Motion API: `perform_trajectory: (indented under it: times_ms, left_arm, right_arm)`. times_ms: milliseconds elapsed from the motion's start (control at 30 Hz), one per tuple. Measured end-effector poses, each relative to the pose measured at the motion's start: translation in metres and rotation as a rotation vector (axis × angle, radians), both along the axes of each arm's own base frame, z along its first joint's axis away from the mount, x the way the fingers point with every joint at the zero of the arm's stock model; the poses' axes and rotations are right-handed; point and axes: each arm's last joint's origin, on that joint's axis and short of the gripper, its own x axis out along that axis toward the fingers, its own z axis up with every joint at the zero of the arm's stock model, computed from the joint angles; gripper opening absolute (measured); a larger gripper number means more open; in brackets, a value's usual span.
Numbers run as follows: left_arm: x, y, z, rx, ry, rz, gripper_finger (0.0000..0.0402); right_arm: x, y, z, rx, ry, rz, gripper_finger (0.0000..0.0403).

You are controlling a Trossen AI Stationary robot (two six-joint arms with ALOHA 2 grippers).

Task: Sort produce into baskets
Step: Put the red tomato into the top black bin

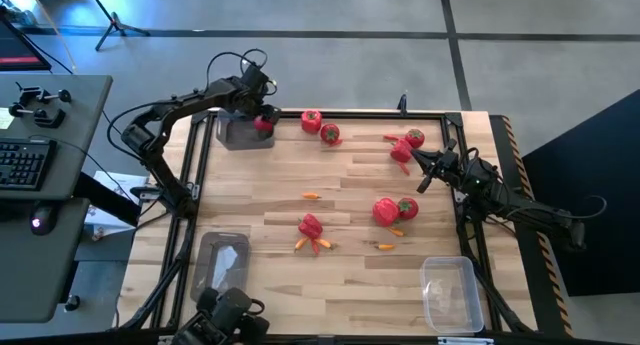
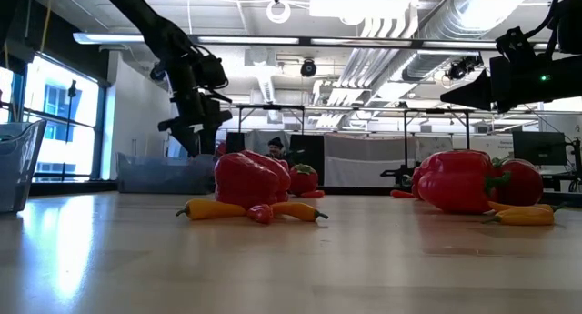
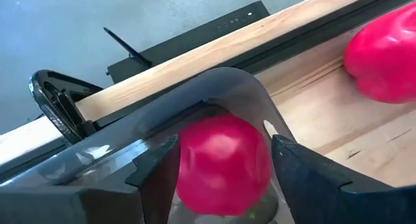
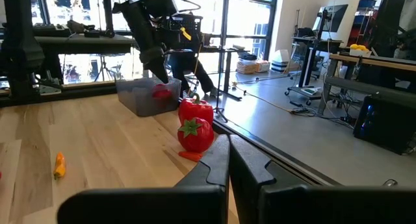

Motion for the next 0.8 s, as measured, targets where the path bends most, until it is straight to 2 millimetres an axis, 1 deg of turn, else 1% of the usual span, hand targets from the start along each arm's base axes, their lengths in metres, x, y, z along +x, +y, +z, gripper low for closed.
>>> perform_trajectory:
  times_ms: [233,367,500,567,700,800]
  left_arm:
    - [0.000,0.001,0.003,0.035,0.022,-0.034,0.0224]
    - [0.002,-0.004,0.018,0.108,0.009,-0.043,0.0207]
    - [0.006,-0.018,0.038,0.191,-0.004,-0.083,0.0182]
    - [0.012,-0.026,0.048,0.238,-0.015,-0.126,0.0167]
    - [0.028,-0.044,0.061,0.318,-0.051,-0.220,0.0136]
    - [0.044,-0.057,0.065,0.381,-0.101,-0.292,0.0112]
  right_arm:
    - [0.000,0.000,0.000,0.000,0.000,0.000,0.0000]
    - [0.000,0.000,0.000,0.000,0.001,0.000,0.0000]
    - [0.000,0.000,0.000,0.000,0.000,0.000,0.0000]
    - [0.000,0.000,0.000,0.000,0.000,0.000,0.0000]
    - [0.000,0.000,0.000,0.000,0.000,0.000,0.0000]
    - [0.000,0.000,0.000,0.000,0.000,0.000,0.0000]
